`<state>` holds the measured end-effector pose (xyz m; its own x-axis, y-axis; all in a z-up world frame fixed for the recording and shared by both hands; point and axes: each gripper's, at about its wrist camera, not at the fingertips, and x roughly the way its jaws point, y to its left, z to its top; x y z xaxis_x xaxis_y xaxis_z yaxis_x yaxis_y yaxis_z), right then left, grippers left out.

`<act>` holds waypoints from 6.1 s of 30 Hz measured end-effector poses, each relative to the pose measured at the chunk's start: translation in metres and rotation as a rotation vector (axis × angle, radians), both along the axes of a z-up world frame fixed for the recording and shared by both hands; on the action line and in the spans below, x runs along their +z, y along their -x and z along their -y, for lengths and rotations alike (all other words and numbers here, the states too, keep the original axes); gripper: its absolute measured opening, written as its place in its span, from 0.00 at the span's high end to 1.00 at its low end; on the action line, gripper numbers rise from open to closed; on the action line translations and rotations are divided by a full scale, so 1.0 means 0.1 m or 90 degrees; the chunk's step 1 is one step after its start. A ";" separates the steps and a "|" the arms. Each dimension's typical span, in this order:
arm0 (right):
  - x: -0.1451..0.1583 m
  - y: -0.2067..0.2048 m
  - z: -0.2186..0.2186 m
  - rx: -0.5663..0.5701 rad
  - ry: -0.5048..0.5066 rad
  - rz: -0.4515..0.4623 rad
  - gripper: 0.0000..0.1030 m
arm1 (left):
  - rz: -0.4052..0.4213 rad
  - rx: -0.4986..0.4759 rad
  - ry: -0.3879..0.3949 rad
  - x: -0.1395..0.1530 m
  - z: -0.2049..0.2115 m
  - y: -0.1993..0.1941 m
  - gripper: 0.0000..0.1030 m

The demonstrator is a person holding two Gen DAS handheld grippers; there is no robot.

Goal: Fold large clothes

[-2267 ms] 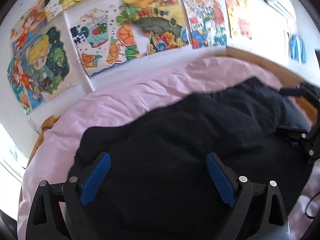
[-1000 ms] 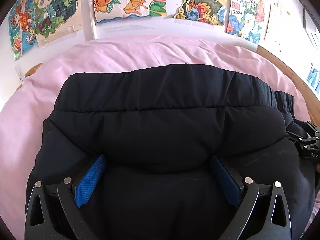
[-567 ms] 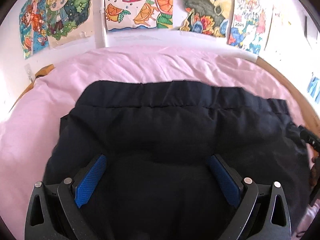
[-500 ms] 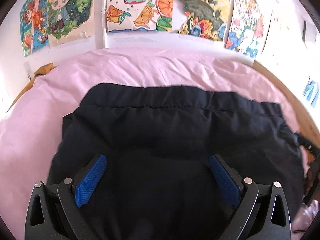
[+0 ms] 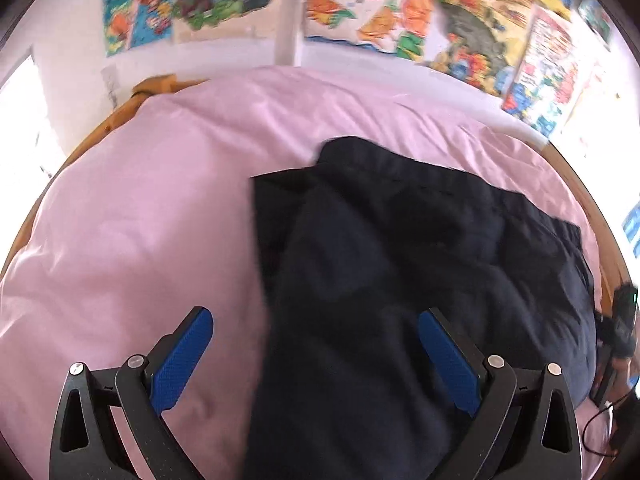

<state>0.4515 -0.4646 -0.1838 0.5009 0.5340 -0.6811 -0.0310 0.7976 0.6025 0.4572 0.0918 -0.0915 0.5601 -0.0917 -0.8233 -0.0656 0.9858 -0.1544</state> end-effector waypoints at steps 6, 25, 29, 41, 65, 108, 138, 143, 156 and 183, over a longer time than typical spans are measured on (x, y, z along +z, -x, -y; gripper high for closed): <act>-0.15 0.08 0.01 -0.010 -0.035 0.035 0.01 | -0.035 -0.019 0.062 -0.24 -0.28 -0.23 0.00; -0.04 -0.53 -0.18 0.125 -0.082 -0.030 0.01 | -0.133 -0.221 0.302 -0.78 -0.33 -0.53 0.00; -0.12 -0.56 -0.32 0.131 -0.047 -0.068 0.01 | -0.138 -0.222 0.278 -0.78 -0.26 -0.59 0.00; -0.08 -0.51 -0.41 0.127 -0.051 -0.059 0.01 | -0.161 -0.299 0.279 -0.76 -0.05 -0.64 0.00; 0.41 -0.14 -0.54 0.053 0.012 -0.023 0.62 | -0.101 -0.145 0.051 -0.05 0.53 -0.33 0.81; 1.48 1.68 -0.67 0.067 0.184 -0.056 0.50 | 0.002 -0.083 -0.055 0.68 0.15 1.87 0.60; 2.33 3.30 -0.74 -0.242 0.374 0.199 0.01 | 0.290 0.051 -0.015 1.13 0.17 3.55 0.01; 2.47 3.71 -0.92 -0.233 0.342 0.264 0.01 | 0.301 0.020 -0.077 1.26 0.42 3.82 0.01; 2.54 4.55 -1.68 -0.132 0.373 0.381 0.01 | 0.295 -0.109 -0.126 1.30 0.87 4.50 0.00; 2.50 4.94 -2.05 -0.058 0.362 0.374 0.01 | 0.300 -0.017 -0.105 1.07 0.68 4.75 0.00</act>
